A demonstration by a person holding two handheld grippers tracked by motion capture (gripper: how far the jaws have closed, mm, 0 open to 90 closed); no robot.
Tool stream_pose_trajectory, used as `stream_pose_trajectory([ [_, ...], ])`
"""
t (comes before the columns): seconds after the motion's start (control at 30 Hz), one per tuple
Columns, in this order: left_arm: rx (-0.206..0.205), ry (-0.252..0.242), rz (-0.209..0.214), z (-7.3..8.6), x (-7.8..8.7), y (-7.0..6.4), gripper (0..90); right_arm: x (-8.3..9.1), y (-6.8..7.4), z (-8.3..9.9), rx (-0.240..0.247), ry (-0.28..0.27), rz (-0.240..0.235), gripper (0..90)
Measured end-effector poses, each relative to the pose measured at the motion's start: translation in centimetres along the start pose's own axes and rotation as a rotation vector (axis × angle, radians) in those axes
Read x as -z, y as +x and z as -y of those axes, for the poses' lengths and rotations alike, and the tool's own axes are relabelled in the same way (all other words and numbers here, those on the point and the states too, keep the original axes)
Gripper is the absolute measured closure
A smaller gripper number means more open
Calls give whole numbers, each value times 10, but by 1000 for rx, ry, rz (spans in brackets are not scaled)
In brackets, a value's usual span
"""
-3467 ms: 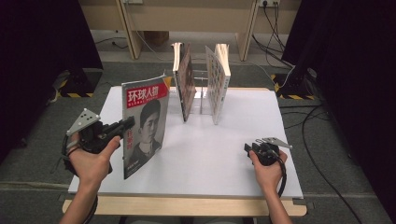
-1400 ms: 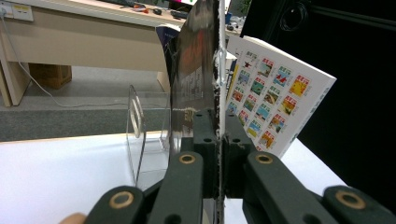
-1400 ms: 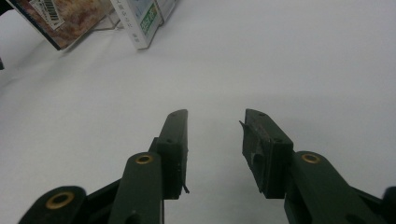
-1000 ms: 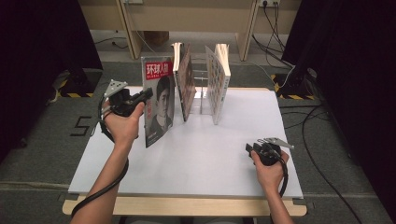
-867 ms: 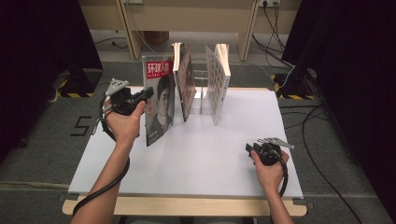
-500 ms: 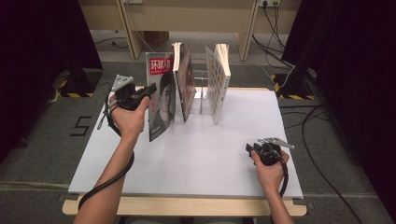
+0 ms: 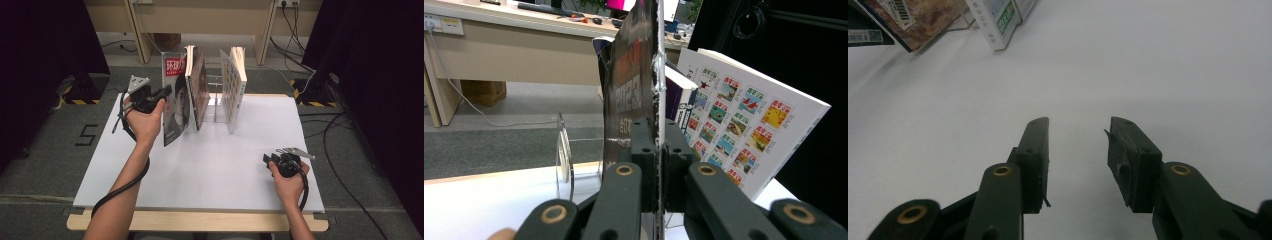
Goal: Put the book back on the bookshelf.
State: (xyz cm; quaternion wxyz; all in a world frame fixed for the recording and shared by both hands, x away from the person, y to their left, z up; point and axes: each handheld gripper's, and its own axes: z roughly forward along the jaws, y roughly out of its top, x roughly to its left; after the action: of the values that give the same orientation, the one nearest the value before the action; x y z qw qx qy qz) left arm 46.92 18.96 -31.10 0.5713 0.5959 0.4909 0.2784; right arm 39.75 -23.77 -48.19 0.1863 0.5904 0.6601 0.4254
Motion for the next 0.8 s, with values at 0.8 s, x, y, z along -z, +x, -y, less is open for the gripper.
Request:
stream_pose_trajectory([
  [0.8, 0, -30, -20, -5, -39, 8, 866, -1, -1, 1, -11, 3, -1, 609],
])
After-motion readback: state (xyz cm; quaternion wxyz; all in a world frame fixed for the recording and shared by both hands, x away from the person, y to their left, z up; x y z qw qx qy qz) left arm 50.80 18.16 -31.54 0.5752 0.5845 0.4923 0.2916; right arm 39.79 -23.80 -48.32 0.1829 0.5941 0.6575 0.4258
